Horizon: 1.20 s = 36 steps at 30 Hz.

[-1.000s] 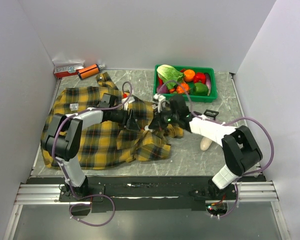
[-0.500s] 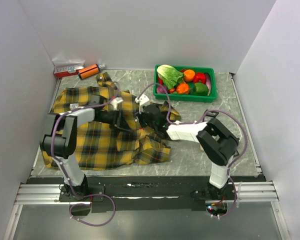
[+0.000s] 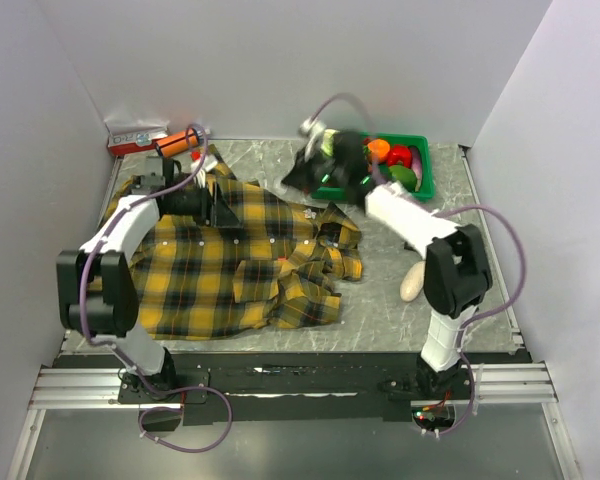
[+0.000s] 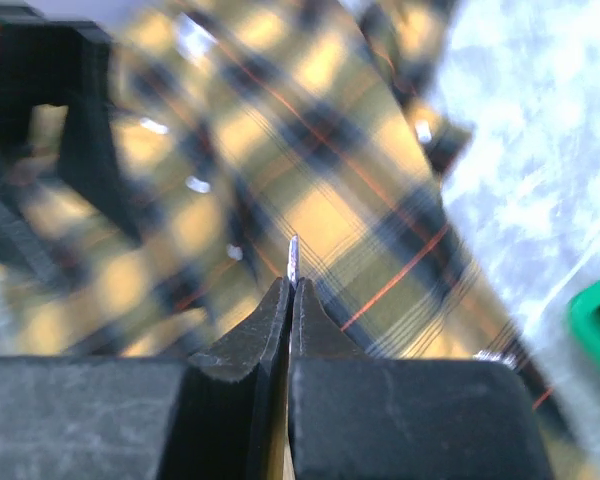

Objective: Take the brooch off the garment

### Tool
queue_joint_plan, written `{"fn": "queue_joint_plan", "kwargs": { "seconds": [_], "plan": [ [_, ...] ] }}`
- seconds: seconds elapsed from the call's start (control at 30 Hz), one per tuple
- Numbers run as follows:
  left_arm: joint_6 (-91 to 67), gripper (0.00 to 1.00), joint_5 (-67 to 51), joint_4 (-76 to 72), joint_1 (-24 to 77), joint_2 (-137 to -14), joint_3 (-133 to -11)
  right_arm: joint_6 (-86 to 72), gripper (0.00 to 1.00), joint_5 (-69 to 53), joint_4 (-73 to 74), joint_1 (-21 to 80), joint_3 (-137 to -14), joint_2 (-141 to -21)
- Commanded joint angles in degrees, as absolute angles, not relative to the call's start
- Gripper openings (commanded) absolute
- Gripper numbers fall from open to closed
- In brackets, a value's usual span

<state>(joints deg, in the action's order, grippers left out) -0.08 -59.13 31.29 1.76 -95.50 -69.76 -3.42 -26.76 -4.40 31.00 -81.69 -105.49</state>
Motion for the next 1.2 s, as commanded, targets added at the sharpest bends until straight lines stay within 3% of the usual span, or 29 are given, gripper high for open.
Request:
{"fn": "queue_joint_plan", "kwargs": {
  "seconds": [0.0,0.23,0.43,0.5,0.73,1.17],
  "plan": [
    [8.6,0.67,-58.45,35.31,2.9,-88.87,-75.57,-3.16,0.0,-56.49,14.92,25.15,-97.35,-104.94],
    [14.68,0.67,-55.1,36.57,7.64,-88.85,-80.59,-7.29,0.0,-65.91,13.11,23.47,-98.88,-104.77],
    [1.52,0.68,-61.86,25.35,8.17,-91.49,-85.42,-12.38,0.0,-74.95,5.64,21.54,-95.54,-103.1],
    [-3.74,0.69,-63.89,22.86,8.35,-92.45,-88.13,-20.89,0.0,-78.47,-5.16,19.87,-92.91,-102.66],
    [-0.7,0.7,-69.07,34.35,11.95,-99.39,-102.12,-19.15,0.0,-78.75,-5.88,18.63,-91.5,-99.85],
    [-7.47,0.69,-73.56,29.18,14.94,-103.71,-103.53,-26.17,0.0,-75.15,-15.01,18.63,-89.39,-98.88]
  ]
}}
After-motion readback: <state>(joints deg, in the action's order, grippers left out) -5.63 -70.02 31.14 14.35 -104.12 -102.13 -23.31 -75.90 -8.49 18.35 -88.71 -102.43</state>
